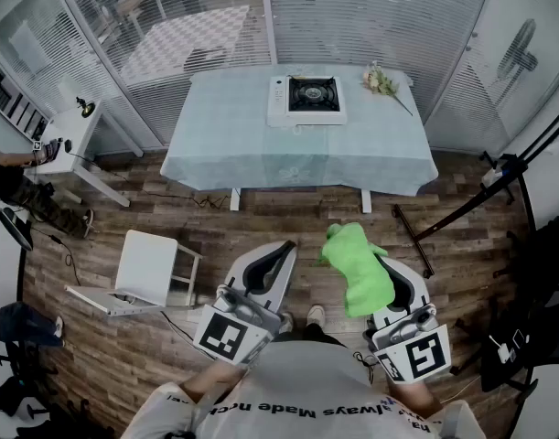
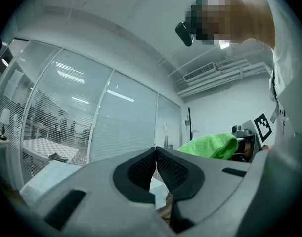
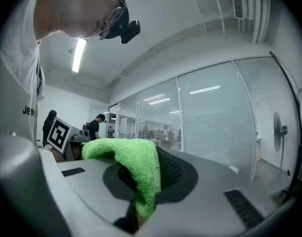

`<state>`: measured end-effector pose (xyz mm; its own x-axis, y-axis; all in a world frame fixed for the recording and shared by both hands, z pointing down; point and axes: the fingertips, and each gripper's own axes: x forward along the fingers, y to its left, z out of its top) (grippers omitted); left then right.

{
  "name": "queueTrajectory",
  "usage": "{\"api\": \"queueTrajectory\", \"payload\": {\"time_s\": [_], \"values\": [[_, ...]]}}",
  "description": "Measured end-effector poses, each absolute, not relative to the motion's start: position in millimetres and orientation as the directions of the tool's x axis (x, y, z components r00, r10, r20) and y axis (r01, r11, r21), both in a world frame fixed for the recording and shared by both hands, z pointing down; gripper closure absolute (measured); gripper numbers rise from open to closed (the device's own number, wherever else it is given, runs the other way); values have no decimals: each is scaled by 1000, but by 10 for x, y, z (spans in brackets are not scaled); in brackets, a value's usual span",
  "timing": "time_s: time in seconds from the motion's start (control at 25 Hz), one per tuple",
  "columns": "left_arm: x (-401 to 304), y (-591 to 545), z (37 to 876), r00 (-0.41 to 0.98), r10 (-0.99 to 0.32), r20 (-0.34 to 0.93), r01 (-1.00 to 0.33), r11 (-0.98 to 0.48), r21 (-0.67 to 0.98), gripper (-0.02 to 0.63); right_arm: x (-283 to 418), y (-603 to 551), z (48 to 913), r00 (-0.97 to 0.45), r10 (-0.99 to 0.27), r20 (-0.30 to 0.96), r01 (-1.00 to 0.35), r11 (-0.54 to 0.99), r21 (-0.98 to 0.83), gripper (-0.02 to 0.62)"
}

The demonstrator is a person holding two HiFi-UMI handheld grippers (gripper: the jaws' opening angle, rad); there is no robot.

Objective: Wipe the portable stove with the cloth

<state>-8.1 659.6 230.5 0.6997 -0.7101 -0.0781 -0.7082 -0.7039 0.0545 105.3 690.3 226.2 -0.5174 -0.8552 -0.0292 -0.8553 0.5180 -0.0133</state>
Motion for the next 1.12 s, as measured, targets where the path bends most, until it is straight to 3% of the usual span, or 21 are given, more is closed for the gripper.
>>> {"api": "queueTrajectory", "payload": {"time_s": [0.64, 1.12], "values": [[353, 6018, 2560, 651, -758, -49, -753, -652, 92, 594, 1484, 6281, 2396, -573, -819, -26, -819, 573, -22, 569], [-5, 4752, 2625, 652, -757, -42, -750, -652, 108, 594, 1101, 5008, 2453, -579, -815, 1, -815, 579, -22, 569]]}}
